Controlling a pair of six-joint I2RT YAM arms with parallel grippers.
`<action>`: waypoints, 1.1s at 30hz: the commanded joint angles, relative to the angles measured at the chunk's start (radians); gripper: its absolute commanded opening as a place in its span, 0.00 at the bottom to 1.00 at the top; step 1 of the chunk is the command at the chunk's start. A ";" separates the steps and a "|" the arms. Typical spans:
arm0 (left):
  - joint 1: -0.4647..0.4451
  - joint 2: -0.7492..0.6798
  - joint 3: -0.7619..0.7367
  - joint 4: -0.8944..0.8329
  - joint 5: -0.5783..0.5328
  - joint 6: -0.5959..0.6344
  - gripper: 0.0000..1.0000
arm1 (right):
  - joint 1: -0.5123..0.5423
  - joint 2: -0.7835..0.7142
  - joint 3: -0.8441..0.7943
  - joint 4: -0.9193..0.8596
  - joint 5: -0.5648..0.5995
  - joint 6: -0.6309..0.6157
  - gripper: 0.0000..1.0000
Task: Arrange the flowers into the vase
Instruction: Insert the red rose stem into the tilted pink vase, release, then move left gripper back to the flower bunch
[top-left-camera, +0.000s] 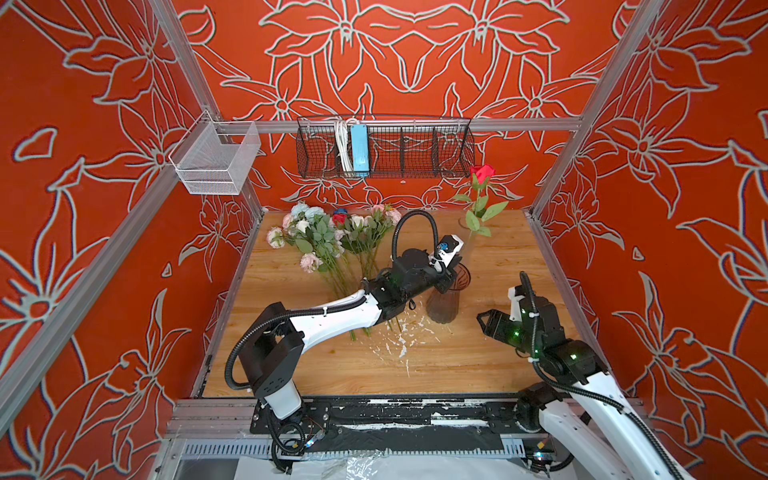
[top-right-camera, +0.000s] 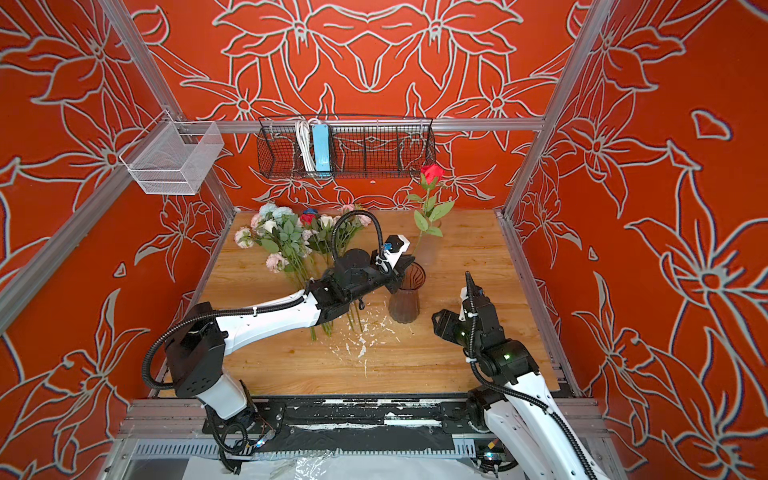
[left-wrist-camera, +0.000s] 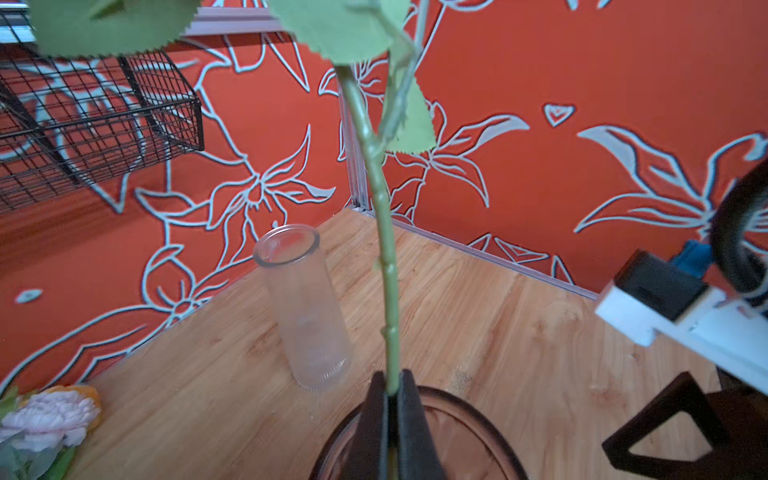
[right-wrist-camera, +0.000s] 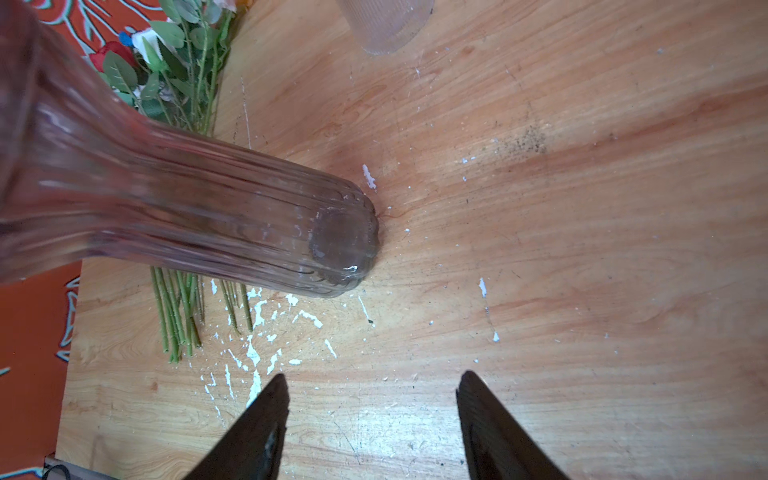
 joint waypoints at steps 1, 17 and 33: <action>-0.006 -0.015 -0.015 0.034 -0.022 -0.013 0.18 | -0.008 -0.003 0.047 -0.013 0.000 -0.020 0.66; -0.009 -0.213 -0.076 -0.048 -0.092 -0.032 0.29 | -0.009 0.019 0.160 -0.054 -0.032 -0.079 0.65; 0.472 -0.134 -0.010 -0.898 -0.099 -0.722 0.52 | -0.007 -0.121 0.060 -0.041 -0.096 -0.037 0.61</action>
